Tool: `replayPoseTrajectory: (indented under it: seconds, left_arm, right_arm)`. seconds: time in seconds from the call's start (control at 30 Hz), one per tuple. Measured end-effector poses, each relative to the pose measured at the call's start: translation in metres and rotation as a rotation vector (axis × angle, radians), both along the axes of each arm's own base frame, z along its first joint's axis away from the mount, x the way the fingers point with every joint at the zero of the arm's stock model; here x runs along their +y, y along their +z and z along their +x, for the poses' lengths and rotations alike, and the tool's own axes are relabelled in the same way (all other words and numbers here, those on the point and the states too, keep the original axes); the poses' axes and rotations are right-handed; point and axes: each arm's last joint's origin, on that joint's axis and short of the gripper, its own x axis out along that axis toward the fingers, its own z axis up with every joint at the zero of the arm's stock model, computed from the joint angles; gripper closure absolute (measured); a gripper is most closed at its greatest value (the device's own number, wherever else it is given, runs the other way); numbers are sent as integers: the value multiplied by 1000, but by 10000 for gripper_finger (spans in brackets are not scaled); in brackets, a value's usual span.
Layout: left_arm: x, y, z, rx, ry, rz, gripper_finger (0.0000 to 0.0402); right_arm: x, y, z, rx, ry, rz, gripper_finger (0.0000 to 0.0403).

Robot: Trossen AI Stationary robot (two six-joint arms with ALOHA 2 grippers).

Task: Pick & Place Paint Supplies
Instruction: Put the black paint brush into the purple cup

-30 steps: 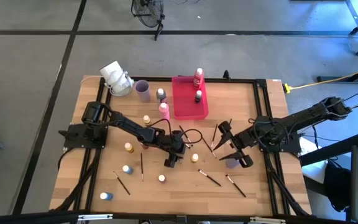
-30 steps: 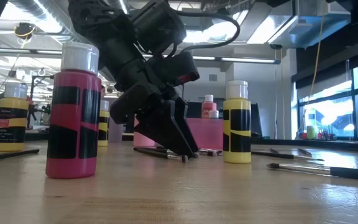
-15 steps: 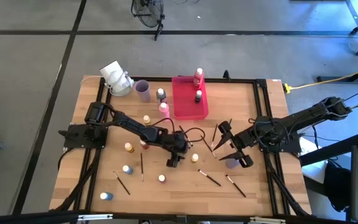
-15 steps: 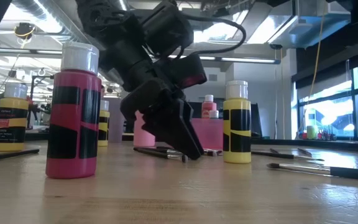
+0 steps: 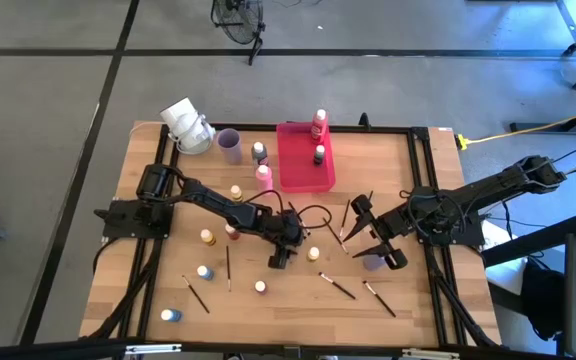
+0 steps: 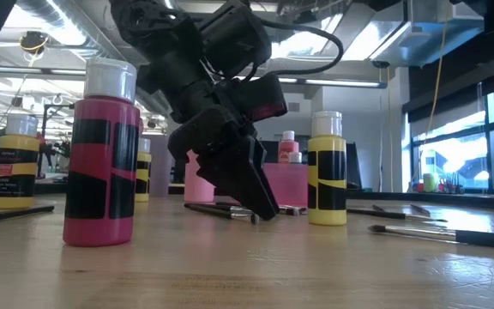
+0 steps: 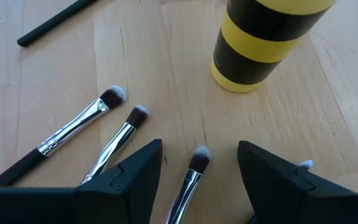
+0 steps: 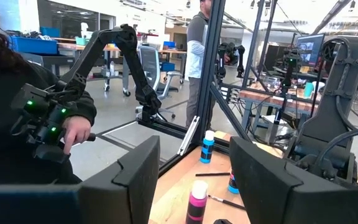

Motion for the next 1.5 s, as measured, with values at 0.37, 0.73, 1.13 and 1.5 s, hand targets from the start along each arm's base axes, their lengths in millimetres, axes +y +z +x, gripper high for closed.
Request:
replayPoseTrajectory:
  seconds: [0.37, 0.73, 1.13, 1.5]
  left_arm:
    - [0, 0, -1, 8, -17, -11, 242]
    - [1, -1, -1, 12, 3, -26, 268]
    - [2, -1, -1, 14, 17, -21, 334]
    - [-4, -1, -2, 10, 1, 34, 395]
  right_arm:
    - [0, 0, 0, 6, 1, 7, 206]
    - [0, 0, 0, 6, 4, 7, 206]
    - [0, 0, 0, 6, 4, 7, 206]
    - [0, -1, 0, 13, 4, 4, 206]
